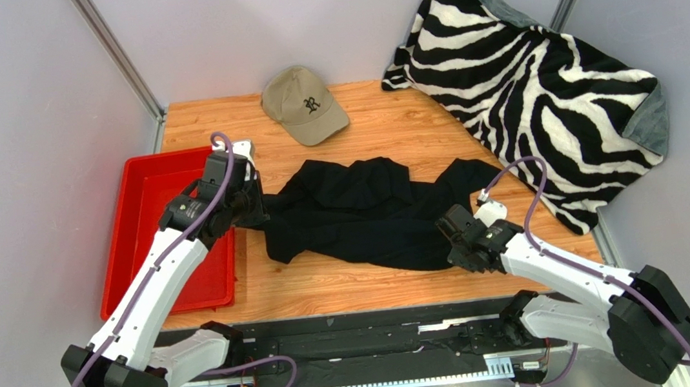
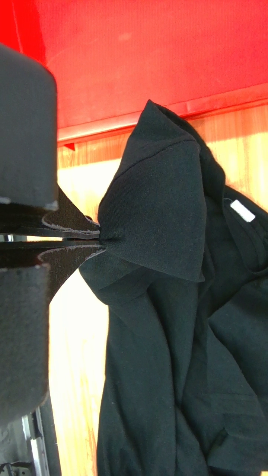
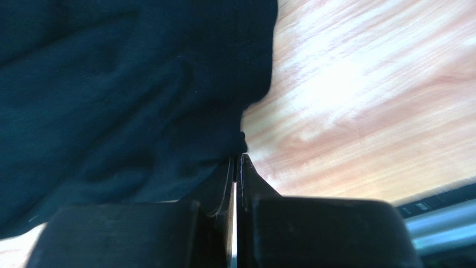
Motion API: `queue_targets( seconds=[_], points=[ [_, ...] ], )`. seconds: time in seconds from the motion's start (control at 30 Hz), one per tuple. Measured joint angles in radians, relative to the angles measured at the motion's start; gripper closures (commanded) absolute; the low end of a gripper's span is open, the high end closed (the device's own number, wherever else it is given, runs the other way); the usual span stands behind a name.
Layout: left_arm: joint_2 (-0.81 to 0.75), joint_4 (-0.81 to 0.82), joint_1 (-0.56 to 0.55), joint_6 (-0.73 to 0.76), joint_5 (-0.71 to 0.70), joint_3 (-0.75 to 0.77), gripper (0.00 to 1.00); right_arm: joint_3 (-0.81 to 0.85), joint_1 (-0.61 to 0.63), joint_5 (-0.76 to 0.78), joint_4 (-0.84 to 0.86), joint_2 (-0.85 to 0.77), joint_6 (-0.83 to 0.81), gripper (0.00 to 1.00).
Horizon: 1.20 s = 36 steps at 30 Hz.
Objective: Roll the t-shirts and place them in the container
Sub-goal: Pick up the T-shirt from the center of the board.
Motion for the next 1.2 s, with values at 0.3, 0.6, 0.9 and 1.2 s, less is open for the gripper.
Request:
queue_targets(
  seconds=[0.3, 0.6, 0.9, 1.2],
  points=[
    [0.014, 0.001, 0.000, 0.003, -0.026, 0.159, 1.00, 0.447, -0.032, 0.087, -0.284, -0.216, -0.104, 1.00],
    [0.090, -0.002, 0.000, 0.004, -0.087, 0.463, 1.00, 0.772, -0.311, 0.109, -0.380, -0.164, -0.278, 1.00],
    [0.143, -0.100, 0.014, 0.015, -0.158, 0.583, 1.00, 0.846, -0.472, 0.031, -0.390, -0.119, -0.380, 1.00],
    [0.129, -0.108, 0.058, 0.013, -0.081, 0.699, 1.00, 1.057, -0.531, -0.056, -0.412, -0.058, -0.402, 1.00]
  ],
)
